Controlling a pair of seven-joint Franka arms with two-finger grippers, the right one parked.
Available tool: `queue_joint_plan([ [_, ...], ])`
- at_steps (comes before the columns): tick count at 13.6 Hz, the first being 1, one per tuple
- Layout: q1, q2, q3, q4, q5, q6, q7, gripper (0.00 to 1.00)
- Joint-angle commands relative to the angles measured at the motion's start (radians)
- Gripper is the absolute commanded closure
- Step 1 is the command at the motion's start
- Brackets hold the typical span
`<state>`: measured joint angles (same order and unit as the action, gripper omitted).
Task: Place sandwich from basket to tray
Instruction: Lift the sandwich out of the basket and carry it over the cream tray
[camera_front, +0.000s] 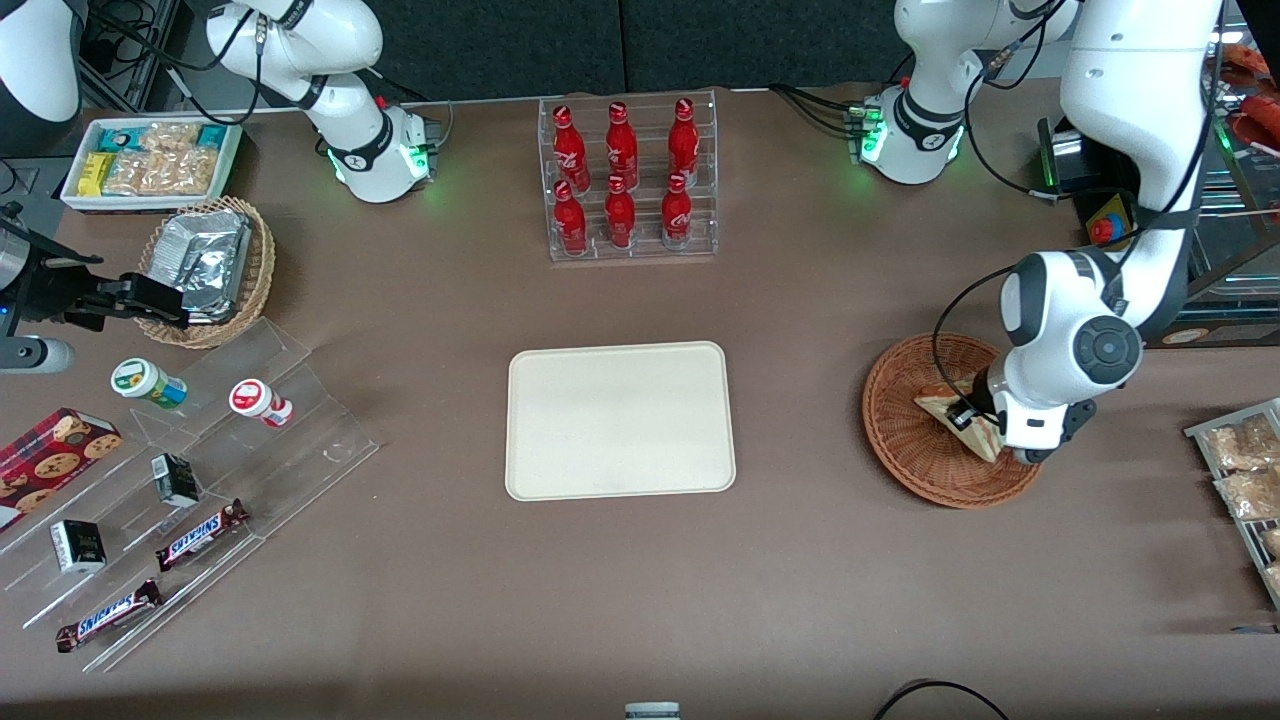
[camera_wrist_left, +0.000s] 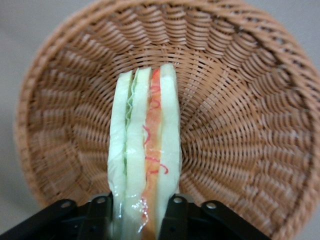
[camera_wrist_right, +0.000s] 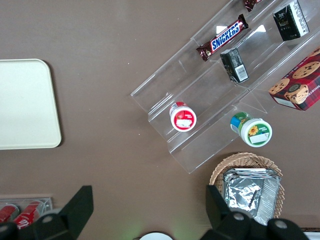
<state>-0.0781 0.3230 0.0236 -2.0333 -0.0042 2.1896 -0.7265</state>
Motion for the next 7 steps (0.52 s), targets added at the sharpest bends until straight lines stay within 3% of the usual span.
queue_joint_plan([
  [1,-0.021,-0.07,-0.017,0.166,-0.014,-0.271,-0.034,0.9],
  [4,-0.063,-0.059,-0.117,0.394,-0.028,-0.508,-0.175,0.9],
  [7,-0.159,-0.05,-0.198,0.478,-0.046,-0.515,-0.316,0.9],
])
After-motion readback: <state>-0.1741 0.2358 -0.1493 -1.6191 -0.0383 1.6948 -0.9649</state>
